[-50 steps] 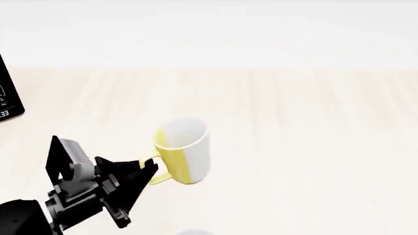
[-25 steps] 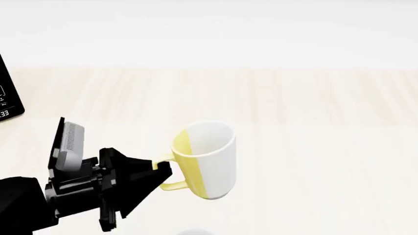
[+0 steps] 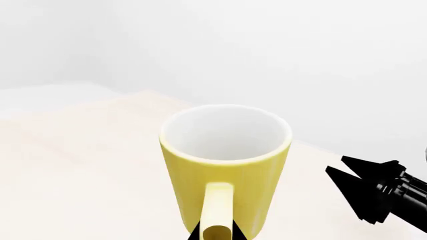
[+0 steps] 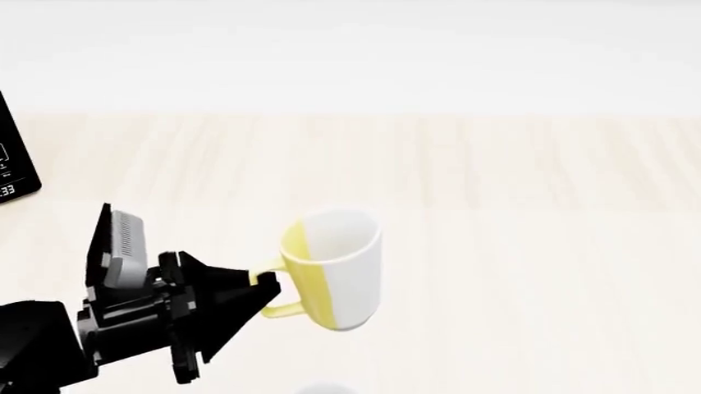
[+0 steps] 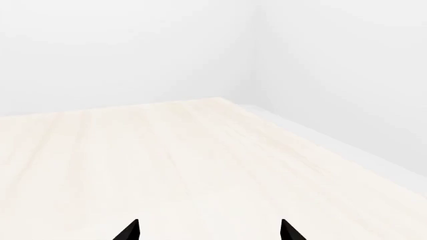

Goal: Put the yellow and white mug to the front of the white mug.

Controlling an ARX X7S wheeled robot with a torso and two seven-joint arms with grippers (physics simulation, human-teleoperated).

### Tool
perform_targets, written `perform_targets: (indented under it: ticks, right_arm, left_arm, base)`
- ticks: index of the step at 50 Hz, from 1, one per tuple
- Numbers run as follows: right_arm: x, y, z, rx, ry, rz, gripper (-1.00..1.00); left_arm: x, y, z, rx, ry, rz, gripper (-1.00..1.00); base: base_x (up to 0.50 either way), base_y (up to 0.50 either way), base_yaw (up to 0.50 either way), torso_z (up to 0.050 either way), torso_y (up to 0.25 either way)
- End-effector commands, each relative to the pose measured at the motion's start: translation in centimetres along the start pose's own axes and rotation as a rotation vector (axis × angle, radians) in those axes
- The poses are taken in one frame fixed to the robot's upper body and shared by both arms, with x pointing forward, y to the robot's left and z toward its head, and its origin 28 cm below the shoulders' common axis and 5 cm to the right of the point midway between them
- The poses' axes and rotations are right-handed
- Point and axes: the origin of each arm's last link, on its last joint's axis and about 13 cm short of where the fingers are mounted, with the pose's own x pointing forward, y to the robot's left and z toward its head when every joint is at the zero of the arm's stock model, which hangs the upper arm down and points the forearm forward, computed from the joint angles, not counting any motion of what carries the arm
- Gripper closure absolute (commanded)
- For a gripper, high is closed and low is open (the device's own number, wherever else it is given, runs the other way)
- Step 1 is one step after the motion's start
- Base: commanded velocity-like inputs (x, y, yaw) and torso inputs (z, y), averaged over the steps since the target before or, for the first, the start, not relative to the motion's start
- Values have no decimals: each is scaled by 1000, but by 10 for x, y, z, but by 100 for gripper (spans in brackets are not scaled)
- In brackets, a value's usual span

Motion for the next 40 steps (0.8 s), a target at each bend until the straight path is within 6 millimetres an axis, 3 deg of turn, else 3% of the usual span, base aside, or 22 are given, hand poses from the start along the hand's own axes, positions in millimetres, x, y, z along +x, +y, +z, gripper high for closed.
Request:
perform_targets:
  ticks: [1,23,40]
  right_arm:
    - [0,1,-1,-3,3,5,-100]
    - [0,3,-1,-8,2,15,-100]
    - [0,3,1,-9,-4,16,-100]
  left_arm:
    - [-1,4,-6,22,26,35,100]
    - [-5,6,-36,125,206,86,100]
    - [-7,6,-51,100,193,110,100]
  base:
    - [0,0,0,0,0]
    - [0,0,0,0,0]
    - [0,0,0,0,0]
